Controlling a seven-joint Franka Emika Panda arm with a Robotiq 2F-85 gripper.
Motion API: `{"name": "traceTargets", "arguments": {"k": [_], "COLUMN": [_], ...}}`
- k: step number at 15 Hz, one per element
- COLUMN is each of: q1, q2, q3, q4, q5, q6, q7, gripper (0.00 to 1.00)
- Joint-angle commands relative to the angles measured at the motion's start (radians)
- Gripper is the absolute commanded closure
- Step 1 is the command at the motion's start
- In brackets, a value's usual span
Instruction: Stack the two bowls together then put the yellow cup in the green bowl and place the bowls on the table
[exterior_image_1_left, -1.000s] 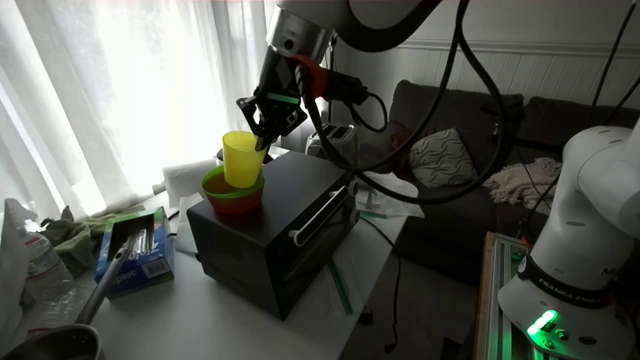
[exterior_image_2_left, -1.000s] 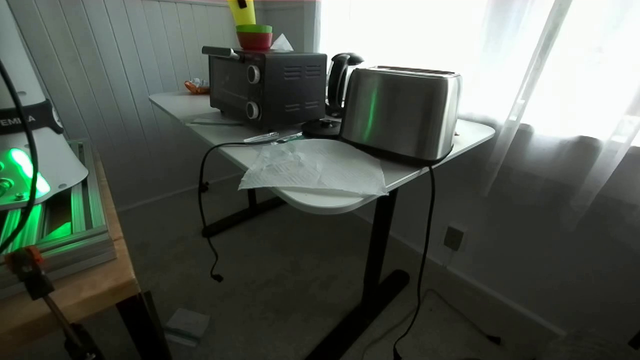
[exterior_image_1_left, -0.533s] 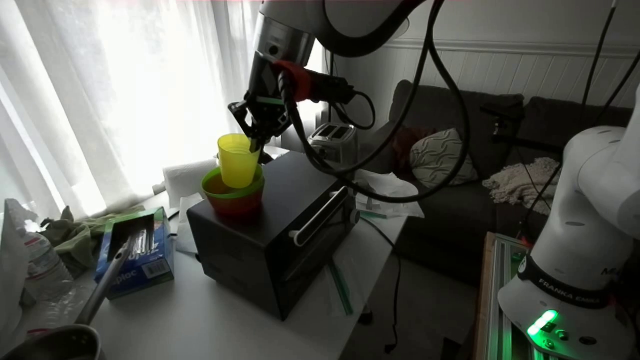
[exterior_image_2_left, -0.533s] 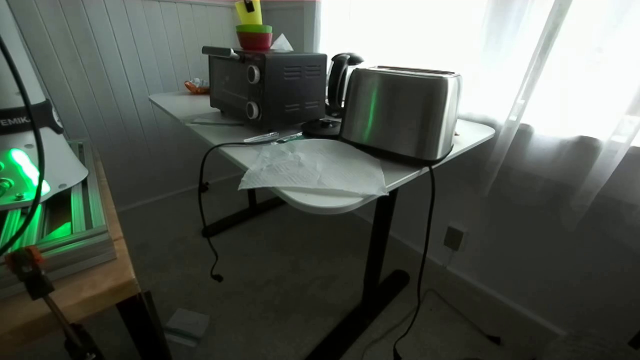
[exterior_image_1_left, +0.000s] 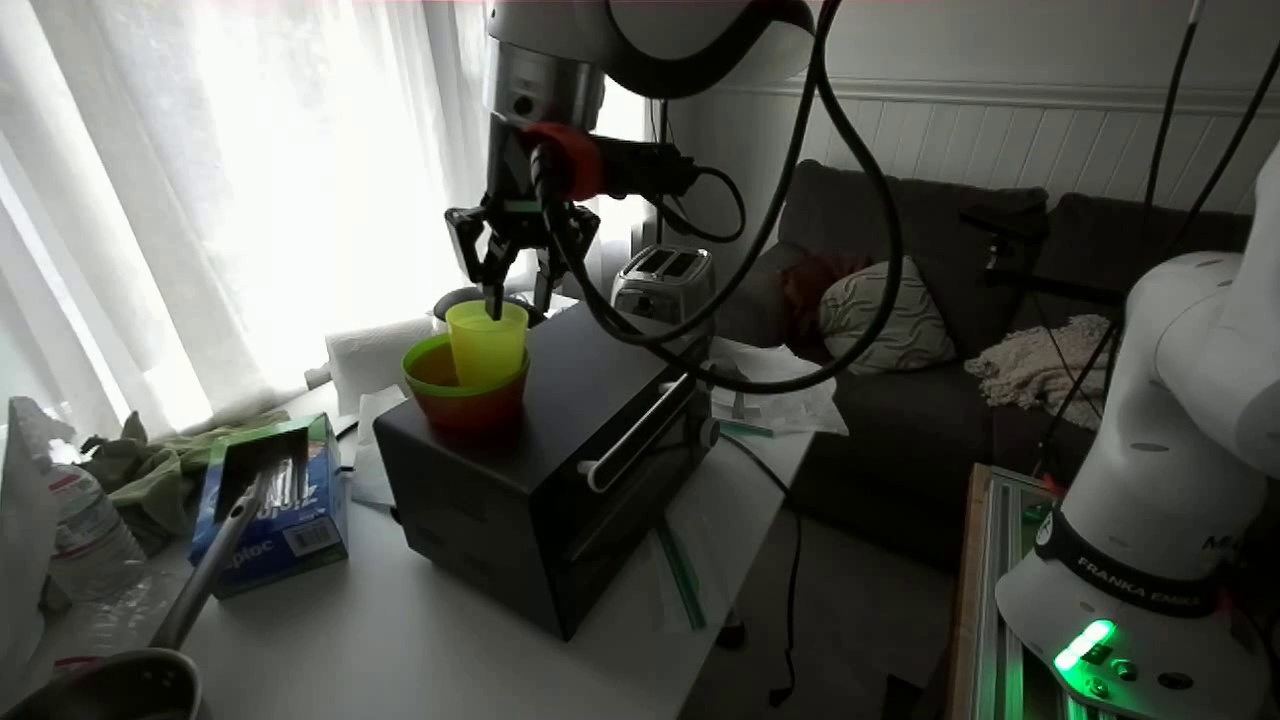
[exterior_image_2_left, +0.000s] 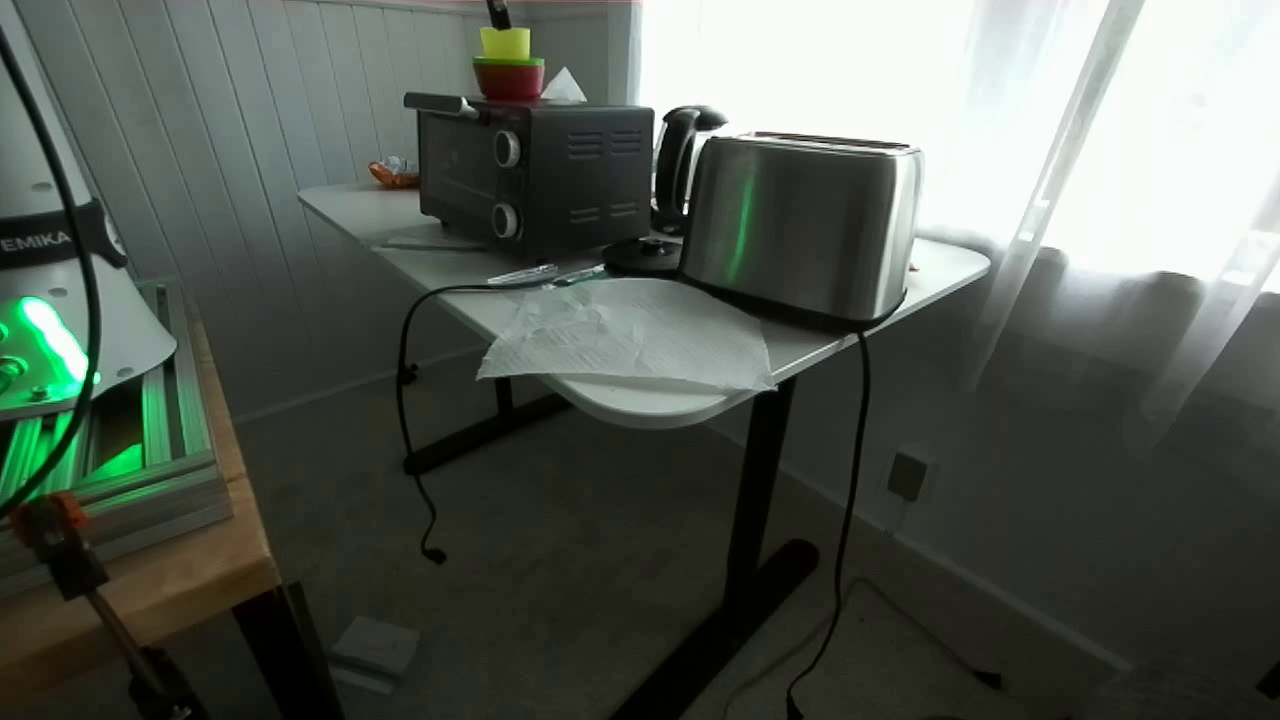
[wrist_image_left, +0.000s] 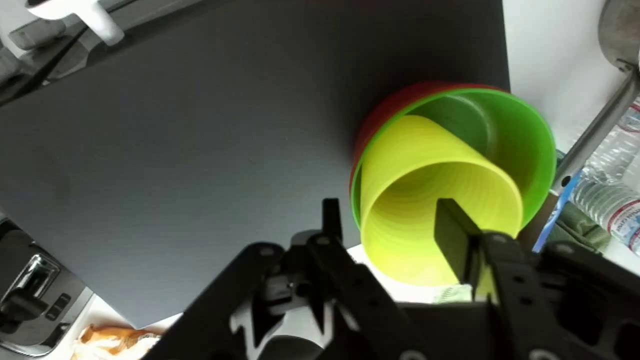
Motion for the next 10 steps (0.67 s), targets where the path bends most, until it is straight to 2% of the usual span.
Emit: {"name": "traceTargets", "arguments": {"k": [1, 3, 4, 10], "q1": [0.019, 0.023, 0.024, 0.029], "q2": [0.04, 0.056, 0.063, 0.11], "q3": [-0.003, -0.008, -0.011, -0.025], "q4": [0.052, 0.054, 0.053, 0.05], "q5": [-0.003, 0.009, 0.015, 0.024], "q6": [-0.077, -0.084, -0.078, -0.069], "q7": [0.045, 0.062, 0.075, 0.16], "gripper": [0.15, 0.02, 0.0, 0.0]}}
